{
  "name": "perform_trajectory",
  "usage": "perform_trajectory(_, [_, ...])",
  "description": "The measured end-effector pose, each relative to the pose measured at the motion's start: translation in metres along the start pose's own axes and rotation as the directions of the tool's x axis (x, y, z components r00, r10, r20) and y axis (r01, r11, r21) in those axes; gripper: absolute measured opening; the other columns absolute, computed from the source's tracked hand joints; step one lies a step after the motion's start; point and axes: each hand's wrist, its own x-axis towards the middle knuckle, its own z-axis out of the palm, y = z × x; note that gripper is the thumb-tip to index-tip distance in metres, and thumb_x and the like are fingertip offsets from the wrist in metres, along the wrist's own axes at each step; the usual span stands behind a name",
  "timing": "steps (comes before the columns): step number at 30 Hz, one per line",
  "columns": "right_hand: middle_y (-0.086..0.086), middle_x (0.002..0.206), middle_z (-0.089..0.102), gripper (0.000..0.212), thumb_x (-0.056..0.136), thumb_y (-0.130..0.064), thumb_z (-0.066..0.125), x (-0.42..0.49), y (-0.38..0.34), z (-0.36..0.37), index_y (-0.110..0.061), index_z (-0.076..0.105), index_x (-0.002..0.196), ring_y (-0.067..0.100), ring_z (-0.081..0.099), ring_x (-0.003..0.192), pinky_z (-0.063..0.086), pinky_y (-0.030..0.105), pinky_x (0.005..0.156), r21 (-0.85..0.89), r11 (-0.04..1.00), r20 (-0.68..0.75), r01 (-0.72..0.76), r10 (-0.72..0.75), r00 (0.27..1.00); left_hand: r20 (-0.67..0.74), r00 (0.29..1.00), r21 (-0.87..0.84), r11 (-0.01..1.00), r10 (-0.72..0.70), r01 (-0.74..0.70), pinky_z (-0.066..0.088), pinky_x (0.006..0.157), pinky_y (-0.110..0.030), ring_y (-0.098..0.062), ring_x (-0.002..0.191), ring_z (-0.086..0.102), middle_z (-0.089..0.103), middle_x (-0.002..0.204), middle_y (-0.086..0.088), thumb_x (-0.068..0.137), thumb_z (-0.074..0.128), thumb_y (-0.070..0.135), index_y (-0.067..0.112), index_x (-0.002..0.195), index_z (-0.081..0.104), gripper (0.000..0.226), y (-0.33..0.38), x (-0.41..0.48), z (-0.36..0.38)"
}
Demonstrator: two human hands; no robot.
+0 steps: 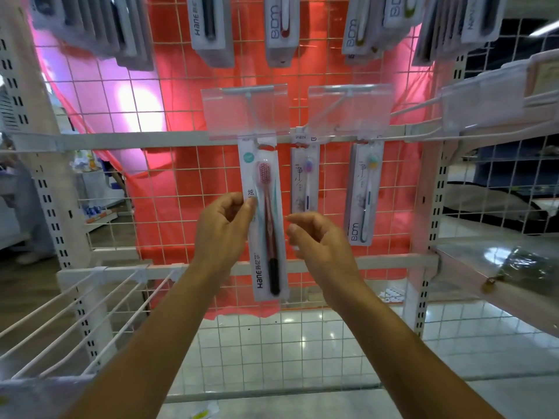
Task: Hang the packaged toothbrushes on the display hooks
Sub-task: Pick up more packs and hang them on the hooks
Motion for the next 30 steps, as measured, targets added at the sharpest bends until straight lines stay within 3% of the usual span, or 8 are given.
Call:
perform_trajectory(4, [-0.006,0.089,0.067,0.009,0.095,-0.016,0.056,-0.006,0.007,-0.011,-0.019,0.064,0.099,0.002,0.063,0.081,0.050,0.017,0.069,-0.031,0.998,0.044,-0.056,0.057,0.997,0.016,0.999,0.067,0.997,-0.038,0.036,0.059,0.080,-0.040,-0.020,0.084,0.069,0.070,0.090,-0.003,0.098,0.056,0.025,0.022,0.090,0.066,0.013,-0.015,0.023,0.002])
perform_trajectory(7, [-0.004,0.089,0.066,0.011,0.095,-0.016,0.055,-0.010,0.014,-0.016,-0.025,0.062,0.092,0.007,0.063,0.082,0.051,0.018,0.070,-0.069,0.994,0.088,-0.089,0.095,0.992,0.001,0.997,0.103,0.992,-0.074,0.074,0.057,0.077,-0.037,-0.013,0.078,0.065,0.068,0.085,0.002,0.098,0.057,0.026,0.023,0.085,0.064,0.014,-0.023,0.037,0.007])
perform_trajectory(11, [0.000,0.093,0.067,0.012,0.095,-0.015,0.056,-0.013,0.022,-0.020,-0.023,0.063,0.090,0.011,0.064,0.083,0.048,0.013,0.063,-0.071,0.991,0.106,-0.114,0.122,0.987,-0.033,0.996,0.174,0.981,-0.078,0.083,0.057,0.084,-0.048,-0.024,0.087,0.069,0.071,0.088,-0.001,0.095,0.061,0.033,0.027,0.082,0.067,0.015,-0.033,0.051,0.009])
perform_trajectory(17, [0.001,0.090,0.067,0.011,0.095,-0.019,0.055,-0.019,0.036,-0.022,-0.024,0.064,0.090,0.013,0.065,0.080,0.051,0.025,0.071,-0.159,0.976,0.131,-0.146,0.168,0.977,-0.069,0.993,0.216,0.970,-0.095,0.108,0.056,0.085,-0.052,-0.027,0.089,0.070,0.072,0.090,-0.004,0.088,0.062,0.046,0.028,0.076,0.067,0.022,-0.043,0.060,0.014])
perform_trajectory(21, [0.000,0.089,0.066,0.010,0.096,-0.020,0.055,-0.024,0.043,-0.028,-0.018,0.065,0.095,0.009,0.063,0.077,0.050,0.024,0.071,-0.182,0.960,0.140,-0.215,0.242,0.960,-0.059,0.992,0.253,0.960,-0.111,0.122,0.057,0.083,-0.047,-0.023,0.087,0.070,0.072,0.090,-0.001,0.086,0.058,0.053,0.024,0.086,0.069,0.031,-0.048,0.055,0.015])
perform_trajectory(26, [-0.003,0.087,0.065,0.011,0.096,-0.019,0.054,-0.034,0.053,-0.038,-0.019,0.064,0.093,0.009,0.063,0.077,0.048,0.020,0.067,-0.269,0.926,0.149,-0.264,0.311,0.939,-0.084,0.980,0.382,0.903,-0.179,0.198,0.040,0.061,-0.020,-0.015,0.082,0.061,0.064,0.093,0.003,0.097,0.055,0.040,0.015,0.102,0.063,0.027,-0.065,0.023,0.014])
perform_trajectory(28, [-0.003,0.088,0.066,0.012,0.097,-0.021,0.053,-0.040,0.058,-0.042,-0.020,0.064,0.094,0.010,0.063,0.080,0.049,0.021,0.069,-0.304,0.903,0.141,-0.302,0.357,0.924,-0.079,0.969,0.422,0.873,-0.232,0.244,0.043,0.068,-0.020,-0.014,0.084,0.058,0.063,0.098,0.003,0.098,0.054,0.035,0.015,0.111,0.062,0.025,-0.074,0.002,0.013])
perform_trajectory(30, [-0.002,0.089,0.066,0.013,0.097,-0.022,0.053,-0.046,0.066,-0.047,-0.019,0.066,0.096,0.010,0.063,0.079,0.050,0.022,0.070,-0.329,0.881,0.131,-0.340,0.399,0.908,-0.079,0.958,0.450,0.847,-0.276,0.281,0.049,0.078,-0.031,-0.019,0.086,0.059,0.064,0.097,-0.002,0.097,0.057,0.031,0.010,0.108,0.064,0.024,-0.088,-0.019,0.011])
